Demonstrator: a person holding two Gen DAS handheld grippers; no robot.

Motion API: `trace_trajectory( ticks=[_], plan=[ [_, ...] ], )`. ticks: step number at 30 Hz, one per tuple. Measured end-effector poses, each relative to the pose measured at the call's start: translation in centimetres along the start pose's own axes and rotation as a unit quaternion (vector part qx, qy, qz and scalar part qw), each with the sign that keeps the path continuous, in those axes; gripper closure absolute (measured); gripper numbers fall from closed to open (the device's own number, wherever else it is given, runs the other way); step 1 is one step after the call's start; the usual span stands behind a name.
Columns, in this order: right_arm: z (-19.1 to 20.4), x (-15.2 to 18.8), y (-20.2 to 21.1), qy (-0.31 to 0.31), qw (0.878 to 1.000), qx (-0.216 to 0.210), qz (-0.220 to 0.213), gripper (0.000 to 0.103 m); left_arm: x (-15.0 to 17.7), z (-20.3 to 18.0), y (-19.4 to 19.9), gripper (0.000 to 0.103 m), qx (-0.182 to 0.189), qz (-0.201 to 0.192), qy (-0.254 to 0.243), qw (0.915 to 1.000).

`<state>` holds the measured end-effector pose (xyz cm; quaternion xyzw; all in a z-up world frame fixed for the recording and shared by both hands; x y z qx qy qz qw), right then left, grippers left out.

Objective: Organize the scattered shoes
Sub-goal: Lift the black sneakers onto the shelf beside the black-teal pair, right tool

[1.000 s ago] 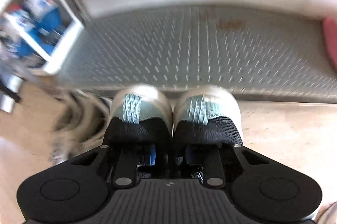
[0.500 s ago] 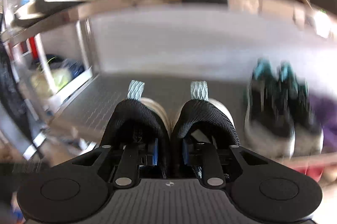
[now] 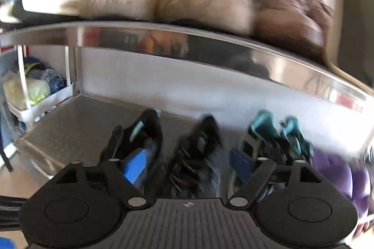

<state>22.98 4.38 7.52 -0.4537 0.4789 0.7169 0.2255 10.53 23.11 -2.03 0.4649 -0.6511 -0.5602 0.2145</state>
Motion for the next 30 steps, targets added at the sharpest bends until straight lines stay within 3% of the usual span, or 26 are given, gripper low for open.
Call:
trace_trajectory(
  ticks=[3, 6, 9, 11, 13, 15, 17, 22, 24, 28, 30],
  plan=[
    [-1.6, 2.1, 0.6, -0.050, 0.998, -0.025, 0.014, 0.016, 0.4, 0.1, 0.0, 0.001, -0.017, -0.017, -0.007, 0.9997],
    [-1.4, 3.6, -2.0, -0.108, 0.989, -0.063, 0.079, 0.016, 0.3, 0.9, -0.6, 0.001, -0.042, -0.018, 0.003, 0.9990],
    [-1.0, 4.2, -3.1, -0.064, 0.991, -0.066, 0.102, 0.016, -0.2, 1.5, -1.3, 0.001, -0.058, -0.016, 0.008, 0.9981],
    [-0.2, 4.7, -3.7, -0.039, 0.987, -0.072, 0.135, 0.027, -0.5, 2.1, -1.5, 0.001, -0.064, -0.019, 0.014, 0.9976],
    [0.4, 4.9, -3.3, -0.043, 0.983, -0.093, 0.155, 0.055, -0.9, 2.7, -1.5, 0.001, -0.066, -0.024, 0.027, 0.9972],
    [1.3, 5.3, -2.8, -0.054, 0.974, -0.121, 0.181, 0.064, -1.5, 3.6, -1.2, 0.001, -0.069, -0.036, 0.048, 0.9958],
    [2.7, 6.9, -2.8, -0.086, 0.950, -0.173, 0.244, 0.067, -2.1, 4.6, -0.6, 0.001, -0.077, -0.050, 0.065, 0.9936],
    [4.8, 10.4, -5.1, -0.119, 0.922, -0.192, 0.314, 0.068, -2.7, 5.7, -0.4, 0.001, -0.079, -0.053, 0.079, 0.9923],
    [5.1, 11.0, -5.9, -0.131, 0.921, -0.186, 0.316, 0.070, -2.4, 5.5, -0.6, 0.001, -0.074, -0.041, 0.073, 0.9937],
    [4.0, 10.4, -7.5, -0.155, 0.939, -0.139, 0.272, 0.072, -2.0, 4.5, -1.0, 0.001, -0.065, -0.026, 0.048, 0.9964],
    [3.5, 10.2, -7.8, -0.161, 0.939, -0.134, 0.272, 0.066, -1.8, 4.0, -1.2, 0.001, -0.065, -0.021, 0.032, 0.9972]
  ],
)
Point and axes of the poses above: each gripper's, at about its wrist camera, not at the fingertips, and y roughly against the way its jaws point, z to its left, x to its underside, the point moved 7 cm from there along -y, roughly the way its jaws point, and after that the axes turned 13 degrees about -y, right-handed, at the moved point
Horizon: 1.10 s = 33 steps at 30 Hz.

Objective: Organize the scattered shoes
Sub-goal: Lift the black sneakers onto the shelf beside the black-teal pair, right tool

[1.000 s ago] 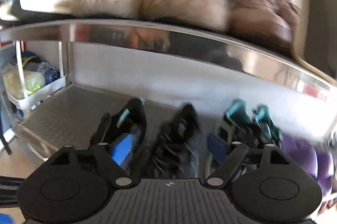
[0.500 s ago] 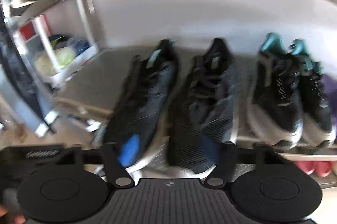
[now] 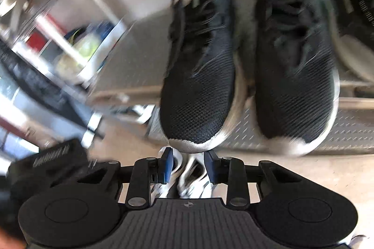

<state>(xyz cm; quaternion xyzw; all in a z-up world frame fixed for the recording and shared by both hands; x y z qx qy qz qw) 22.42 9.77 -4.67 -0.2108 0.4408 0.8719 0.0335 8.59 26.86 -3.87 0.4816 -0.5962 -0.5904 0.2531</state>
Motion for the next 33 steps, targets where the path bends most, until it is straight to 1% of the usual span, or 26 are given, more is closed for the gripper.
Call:
trace_trajectory(
  ticks=[1, 2, 3, 4, 6, 7, 8, 9, 10, 11, 12, 13, 15, 17, 19, 21, 24, 26, 27, 29, 30, 33],
  plan=[
    [-0.3, -0.2, 0.2, -0.018, 1.000, -0.010, 0.013, 0.066, 0.1, -0.2, -0.1, 0.001, 0.000, 0.002, -0.006, 1.0000],
    [-0.4, -0.3, 0.8, -0.023, 1.000, -0.016, 0.014, 0.066, 0.2, -0.3, -0.2, 0.001, 0.001, 0.005, -0.011, 0.9999],
    [-0.5, -0.3, 1.5, -0.027, 0.999, -0.022, 0.015, 0.063, 0.4, -0.6, -0.4, 0.001, 0.002, 0.010, -0.017, 0.9998],
    [-0.5, -0.4, 2.2, -0.030, 0.999, -0.027, 0.013, 0.062, 0.5, -0.7, -0.5, 0.001, 0.002, 0.014, -0.020, 0.9997],
    [-0.3, -1.1, 4.5, 0.002, 0.999, -0.022, -0.034, 0.062, 1.0, -1.3, -0.7, 0.001, 0.001, 0.017, -0.032, 0.9993],
    [-0.2, -1.5, 5.3, 0.015, 0.998, -0.017, -0.059, 0.060, 1.3, -1.7, -0.7, 0.001, -0.001, 0.017, -0.043, 0.9989],
    [-0.3, -2.3, 6.5, 0.036, 0.994, -0.005, -0.105, 0.057, 1.7, -2.1, -0.7, 0.001, -0.004, 0.015, -0.057, 0.9983],
    [-0.4, -3.0, 7.6, 0.056, 0.987, 0.007, -0.149, 0.045, 2.1, -2.7, -0.7, 0.001, -0.007, 0.013, -0.074, 0.9972],
    [-0.5, -3.4, 8.0, 0.064, 0.983, 0.017, -0.169, 0.038, 2.7, -3.3, -0.7, 0.001, -0.010, 0.012, -0.093, 0.9955],
    [-0.6, -3.9, 8.2, 0.076, 0.978, 0.029, -0.193, 0.038, 3.7, -4.3, -0.9, 0.001, -0.014, 0.012, -0.126, 0.9919],
    [-0.7, -4.4, 8.4, 0.088, 0.972, 0.041, -0.215, 0.038, 5.1, -5.4, -1.2, 0.001, -0.017, 0.017, -0.163, 0.9863],
    [-0.8, -5.1, 8.2, 0.100, 0.967, 0.047, -0.228, 0.038, 6.1, -6.2, -1.5, 0.001, -0.017, 0.027, -0.189, 0.9816],
    [-0.9, -5.8, 7.7, 0.105, 0.967, 0.045, -0.229, 0.037, 7.9, -7.3, -2.2, 0.001, -0.015, 0.047, -0.228, 0.9725],
    [-0.9, -6.4, 7.2, 0.094, 0.969, 0.034, -0.226, 0.033, 9.6, -8.2, -2.9, 0.002, -0.012, 0.066, -0.255, 0.9647],
    [-1.1, -6.9, 6.8, 0.078, 0.972, 0.024, -0.218, 0.031, 10.4, -8.5, -3.3, 0.002, -0.009, 0.080, -0.264, 0.9612],
    [-1.0, -7.5, 5.9, 0.061, 0.977, 0.019, -0.205, 0.031, 10.4, -8.4, -3.6, 0.002, -0.007, 0.086, -0.255, 0.9631],
    [-0.7, -8.1, 4.0, 0.036, 0.982, 0.021, -0.185, 0.032, 9.4, -7.5, -3.7, 0.002, -0.015, 0.079, -0.232, 0.9694],
    [-0.6, -8.8, 3.0, 0.022, 0.982, 0.026, -0.188, 0.033, 8.7, -7.0, -3.9, 0.002, -0.018, 0.077, -0.219, 0.9725],
    [-0.4, -9.0, 2.6, 0.016, 0.982, 0.025, -0.184, 0.036, 8.4, -6.8, -4.0, 0.002, -0.019, 0.077, -0.212, 0.9739],
    [-0.1, -9.3, 1.9, 0.006, 0.984, 0.024, -0.177, 0.036, 8.1, -6.6, -4.1, 0.002, -0.020, 0.080, -0.209, 0.9745],
    [-0.1, -9.4, 1.7, 0.009, 0.984, 0.028, -0.177, 0.036, 8.0, -6.5, -4.1, 0.002, -0.019, 0.082, -0.208, 0.9744],
    [0.8, -9.3, 0.0, 0.051, 0.981, 0.060, -0.174, 0.033, 8.1, -6.5, -4.3, 0.002, -0.017, 0.090, -0.211, 0.9732]
  ],
)
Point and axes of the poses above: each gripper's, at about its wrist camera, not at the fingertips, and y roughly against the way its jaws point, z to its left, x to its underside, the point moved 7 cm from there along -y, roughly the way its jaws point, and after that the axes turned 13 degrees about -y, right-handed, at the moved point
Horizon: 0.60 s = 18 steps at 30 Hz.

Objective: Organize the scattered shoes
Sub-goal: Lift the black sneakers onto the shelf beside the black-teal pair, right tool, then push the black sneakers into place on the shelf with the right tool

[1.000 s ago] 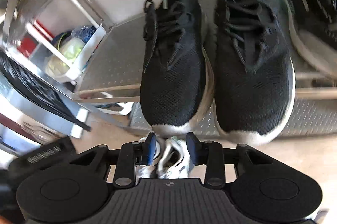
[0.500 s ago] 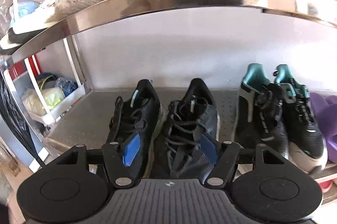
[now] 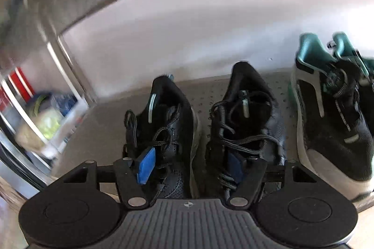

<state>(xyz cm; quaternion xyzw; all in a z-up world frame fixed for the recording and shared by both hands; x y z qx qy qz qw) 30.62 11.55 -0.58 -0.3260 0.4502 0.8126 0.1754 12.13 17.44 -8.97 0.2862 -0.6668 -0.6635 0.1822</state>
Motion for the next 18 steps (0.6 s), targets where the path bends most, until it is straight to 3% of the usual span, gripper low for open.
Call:
trace_trajectory(
  ticks=[3, 6, 10, 18],
  plan=[
    [0.7, 0.8, -0.7, 0.062, 0.998, 0.017, -0.010, 0.040, 0.2, -0.1, -0.1, 0.002, 0.002, 0.004, -0.002, 1.0000],
    [1.2, 1.1, -0.7, 0.099, 0.995, 0.010, -0.012, 0.069, 0.4, -0.3, -0.2, 0.001, 0.001, 0.006, -0.005, 1.0000],
    [1.8, 1.5, -0.5, 0.125, 0.991, 0.022, -0.032, 0.070, 0.7, -0.5, -0.3, 0.002, -0.004, 0.006, -0.010, 0.9999],
    [0.1, -0.2, -0.4, 0.095, 0.993, 0.038, -0.055, 0.071, 0.2, 0.0, 0.1, 0.002, -0.023, -0.015, -0.027, 0.9993]
  ],
)
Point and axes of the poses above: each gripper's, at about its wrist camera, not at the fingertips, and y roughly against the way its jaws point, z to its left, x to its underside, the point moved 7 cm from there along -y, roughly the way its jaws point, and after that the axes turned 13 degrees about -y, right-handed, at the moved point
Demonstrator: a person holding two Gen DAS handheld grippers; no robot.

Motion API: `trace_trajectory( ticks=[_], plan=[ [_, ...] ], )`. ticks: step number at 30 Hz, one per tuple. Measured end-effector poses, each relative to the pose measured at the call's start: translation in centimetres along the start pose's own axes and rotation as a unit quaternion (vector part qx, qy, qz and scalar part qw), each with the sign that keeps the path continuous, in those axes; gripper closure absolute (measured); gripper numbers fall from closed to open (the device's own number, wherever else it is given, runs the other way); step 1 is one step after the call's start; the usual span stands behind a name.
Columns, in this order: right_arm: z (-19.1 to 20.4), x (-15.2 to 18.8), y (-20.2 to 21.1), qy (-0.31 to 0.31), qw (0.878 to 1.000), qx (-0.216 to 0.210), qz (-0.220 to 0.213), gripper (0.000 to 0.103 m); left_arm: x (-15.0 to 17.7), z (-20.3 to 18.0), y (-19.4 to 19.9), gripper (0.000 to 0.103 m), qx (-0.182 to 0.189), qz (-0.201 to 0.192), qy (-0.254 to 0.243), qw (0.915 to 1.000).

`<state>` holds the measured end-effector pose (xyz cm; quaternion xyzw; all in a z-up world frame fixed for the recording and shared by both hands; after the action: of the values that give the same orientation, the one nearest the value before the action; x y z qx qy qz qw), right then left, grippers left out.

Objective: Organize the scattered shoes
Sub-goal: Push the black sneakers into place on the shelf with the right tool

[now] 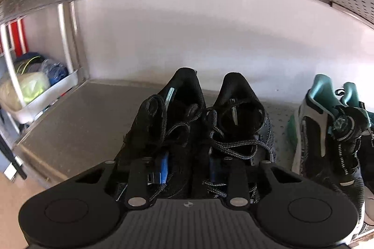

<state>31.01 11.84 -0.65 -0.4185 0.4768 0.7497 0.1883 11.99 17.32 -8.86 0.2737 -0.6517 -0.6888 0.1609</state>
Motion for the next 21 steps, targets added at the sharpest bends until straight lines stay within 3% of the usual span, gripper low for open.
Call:
trace_trajectory(
  ticks=[6, 12, 17, 21],
  plan=[
    [-2.4, -1.1, -0.2, 0.000, 0.999, 0.029, -0.024, 0.072, -0.6, 0.0, 0.7, 0.002, -0.007, -0.021, -0.018, 0.9996],
    [-2.5, -1.4, -1.0, 0.019, 0.998, 0.045, -0.046, 0.070, -0.9, 0.1, 1.0, 0.001, -0.010, -0.032, -0.033, 0.9989],
    [-2.4, -1.7, -2.2, 0.014, 0.998, 0.043, -0.037, 0.063, -1.5, 0.2, 1.4, 0.001, -0.010, -0.044, -0.045, 0.9980],
    [-2.5, -1.9, -1.2, -0.004, 1.000, 0.012, -0.023, 0.051, -2.1, 0.4, 2.1, 0.001, -0.010, -0.057, -0.051, 0.9970]
  ],
)
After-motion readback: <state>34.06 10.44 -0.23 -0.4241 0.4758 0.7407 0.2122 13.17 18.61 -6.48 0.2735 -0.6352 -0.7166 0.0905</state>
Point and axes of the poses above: each gripper's, at about its wrist camera, not at the fingertips, and y roughly against the way its jaws point, z to its left, x to its underside, the point moved 7 cm from there along -y, roughly the way its jaws point, and after that the axes turned 13 degrees about -y, right-handed, at the moved point
